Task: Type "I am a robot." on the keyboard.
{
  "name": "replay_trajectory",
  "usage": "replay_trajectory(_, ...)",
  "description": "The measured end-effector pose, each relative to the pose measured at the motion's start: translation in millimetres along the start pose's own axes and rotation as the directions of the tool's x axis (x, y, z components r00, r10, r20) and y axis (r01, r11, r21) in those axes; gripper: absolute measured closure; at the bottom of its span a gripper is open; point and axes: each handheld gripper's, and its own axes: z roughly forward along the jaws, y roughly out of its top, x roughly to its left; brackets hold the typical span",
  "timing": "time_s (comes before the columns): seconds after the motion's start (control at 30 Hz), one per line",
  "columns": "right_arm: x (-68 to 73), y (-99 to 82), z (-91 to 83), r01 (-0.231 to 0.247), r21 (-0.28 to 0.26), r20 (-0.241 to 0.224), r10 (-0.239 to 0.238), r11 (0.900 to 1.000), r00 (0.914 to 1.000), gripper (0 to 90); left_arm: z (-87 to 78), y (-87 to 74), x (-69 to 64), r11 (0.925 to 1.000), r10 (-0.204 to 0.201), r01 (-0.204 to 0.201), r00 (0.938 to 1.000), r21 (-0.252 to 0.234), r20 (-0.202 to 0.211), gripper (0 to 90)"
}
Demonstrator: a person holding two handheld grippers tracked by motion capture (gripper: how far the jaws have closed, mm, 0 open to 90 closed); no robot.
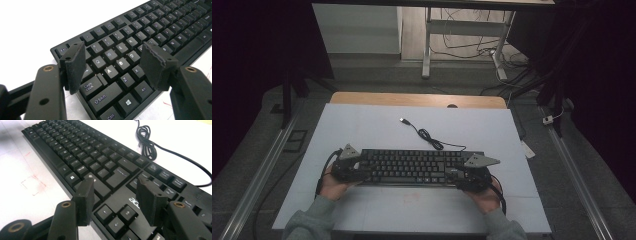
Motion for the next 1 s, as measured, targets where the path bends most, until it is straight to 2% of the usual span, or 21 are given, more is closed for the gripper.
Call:
replay_trajectory(0.17, -3.1, -1.3, -0.6, -0.002, 0.000, 0.007, 0.002, 1.0000, 1.0000, 49.0, -0.7, 0.3, 0.0, 1.0000, 0.000, 0.000, 1.0000, -0.005, -0.001, 37.7)
replay_trajectory(0.57, -2.0, 0.0, 1.5, -0.004, 0.001, -0.008, 0.004, 1.0000, 1.0000, 49.2, -1.1, 2.7, -6.3, 0.9998, 0.017, -0.017, 0.9998, -0.013, 0.006, 37.7)
replay_trajectory(1.0, -2.2, 0.0, 2.5, 0.001, 0.009, -0.007, -0.001, 1.0000, 1.0000, 49.3, -4.6, 9.9, -22.7, 0.9985, 0.042, -0.040, 0.9970, -0.036, 0.065, 39.6)
